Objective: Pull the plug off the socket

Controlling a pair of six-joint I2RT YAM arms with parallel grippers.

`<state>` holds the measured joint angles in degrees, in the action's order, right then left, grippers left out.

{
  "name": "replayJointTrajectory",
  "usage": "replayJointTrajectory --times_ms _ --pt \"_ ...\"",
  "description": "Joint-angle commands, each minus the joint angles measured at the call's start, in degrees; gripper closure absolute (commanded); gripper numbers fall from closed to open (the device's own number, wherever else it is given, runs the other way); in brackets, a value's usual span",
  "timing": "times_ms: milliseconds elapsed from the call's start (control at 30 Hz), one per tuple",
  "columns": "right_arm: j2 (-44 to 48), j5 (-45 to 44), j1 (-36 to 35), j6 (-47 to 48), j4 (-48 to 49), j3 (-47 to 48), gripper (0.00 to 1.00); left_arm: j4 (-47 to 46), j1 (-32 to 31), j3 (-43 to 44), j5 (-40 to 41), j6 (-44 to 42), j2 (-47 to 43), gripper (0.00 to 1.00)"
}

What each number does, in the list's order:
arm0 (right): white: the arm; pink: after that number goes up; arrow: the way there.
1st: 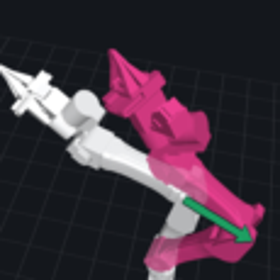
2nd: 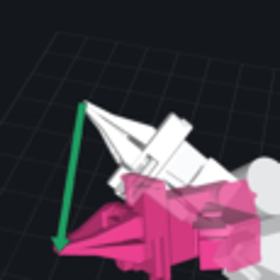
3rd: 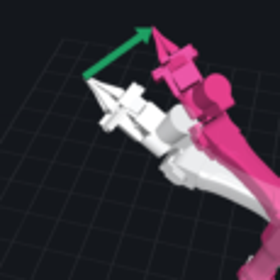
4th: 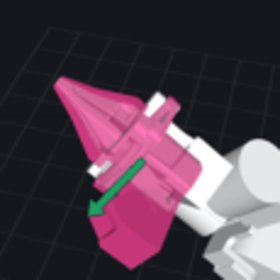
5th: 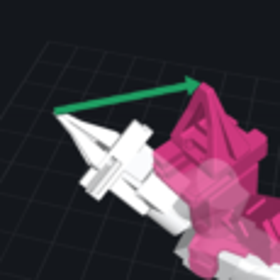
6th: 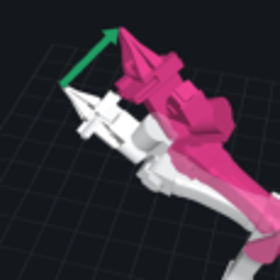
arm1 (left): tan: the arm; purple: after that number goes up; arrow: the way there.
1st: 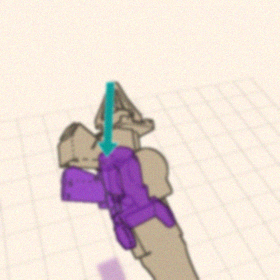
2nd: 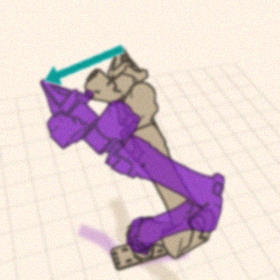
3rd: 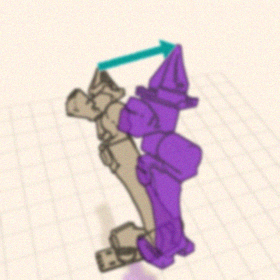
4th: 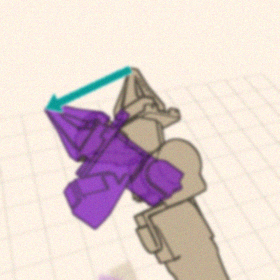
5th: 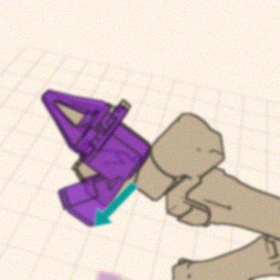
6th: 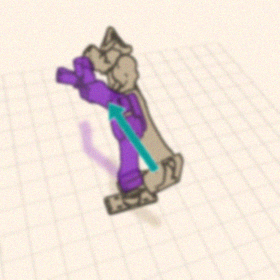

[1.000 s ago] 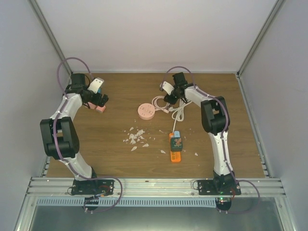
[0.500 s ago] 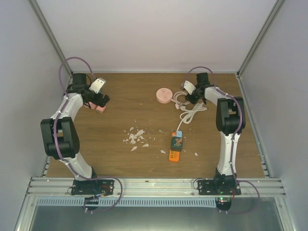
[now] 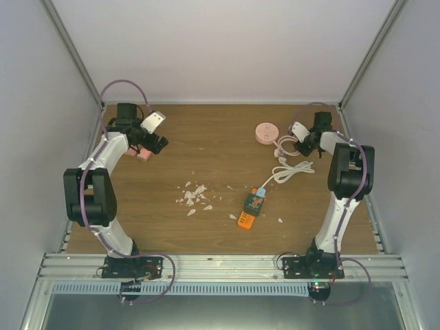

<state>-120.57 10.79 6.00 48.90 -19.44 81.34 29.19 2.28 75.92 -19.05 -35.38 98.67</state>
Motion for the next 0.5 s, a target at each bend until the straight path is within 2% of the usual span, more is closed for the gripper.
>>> replayJointTrajectory --times_ms 0,233,467 --pt "-0.8 -6.35 4.93 5.11 -5.09 -4.51 0.55 -1.85 -1.83 -0.58 -1.0 -1.18 0.21 0.01" --pt "1.14 -5.85 10.26 8.38 -6.32 -5.17 0.53 -0.61 -4.55 -0.32 -2.76 -2.13 0.33 0.01" --pt "7.46 -0.84 10.75 13.05 -9.9 -5.93 0.45 0.09 -6.31 -0.97 -4.13 -3.54 -0.59 0.01"
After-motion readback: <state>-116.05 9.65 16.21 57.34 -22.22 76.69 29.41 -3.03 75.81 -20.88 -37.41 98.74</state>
